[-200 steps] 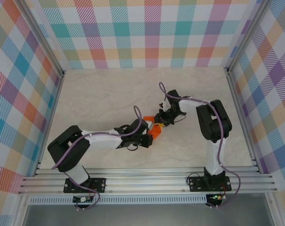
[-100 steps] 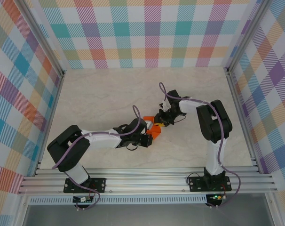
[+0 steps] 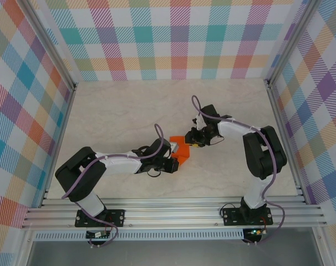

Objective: Fold a paper plane with a square sheet of paper (pick it up from the middle)

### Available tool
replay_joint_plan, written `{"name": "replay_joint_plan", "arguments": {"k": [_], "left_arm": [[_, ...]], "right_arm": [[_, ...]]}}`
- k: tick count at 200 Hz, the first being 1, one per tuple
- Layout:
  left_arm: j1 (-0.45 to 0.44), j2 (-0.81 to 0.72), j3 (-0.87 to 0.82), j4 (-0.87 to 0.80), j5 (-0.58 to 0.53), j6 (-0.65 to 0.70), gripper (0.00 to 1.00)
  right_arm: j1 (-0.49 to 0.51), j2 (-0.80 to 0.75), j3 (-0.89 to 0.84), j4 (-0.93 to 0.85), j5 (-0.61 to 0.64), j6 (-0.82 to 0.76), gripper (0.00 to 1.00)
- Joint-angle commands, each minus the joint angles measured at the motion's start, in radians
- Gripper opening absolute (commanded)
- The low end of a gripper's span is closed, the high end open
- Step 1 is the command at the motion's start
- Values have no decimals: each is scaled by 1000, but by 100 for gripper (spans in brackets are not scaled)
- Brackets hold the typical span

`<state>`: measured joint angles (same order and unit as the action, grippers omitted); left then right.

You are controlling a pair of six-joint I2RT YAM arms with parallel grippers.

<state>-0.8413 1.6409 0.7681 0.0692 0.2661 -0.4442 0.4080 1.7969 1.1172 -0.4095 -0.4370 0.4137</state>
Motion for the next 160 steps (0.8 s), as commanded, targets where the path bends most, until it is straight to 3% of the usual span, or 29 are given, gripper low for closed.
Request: {"name": "replay_joint_plan", "arguments": {"k": [1,18,54,81,110,143,160], "left_arm": [[18,-1,-23,43,35,12,2],[27,-17,-40,63,48,6,2],[54,-33,-59,98,100,3,2],[71,-40,-62,96,130,9,2],[85,-53,-67,97,148,16,3],[92,-52,-63,93,166,25,3],[96,-55,-65,92,171,28,3]], "right_arm": [[1,-93,-59,95,21,-78,39],[2,-133,-89,129,10,-136,45],[2,-140,-50,90,-83,-345,45],[1,-237,-146,195,-115,-587,48],[3,-221,-113,-23,-210,-922,46],[31,-211,-118,-34,-245,-992,46],[62,-209,-118,-45,-206,-1047,46]]}}
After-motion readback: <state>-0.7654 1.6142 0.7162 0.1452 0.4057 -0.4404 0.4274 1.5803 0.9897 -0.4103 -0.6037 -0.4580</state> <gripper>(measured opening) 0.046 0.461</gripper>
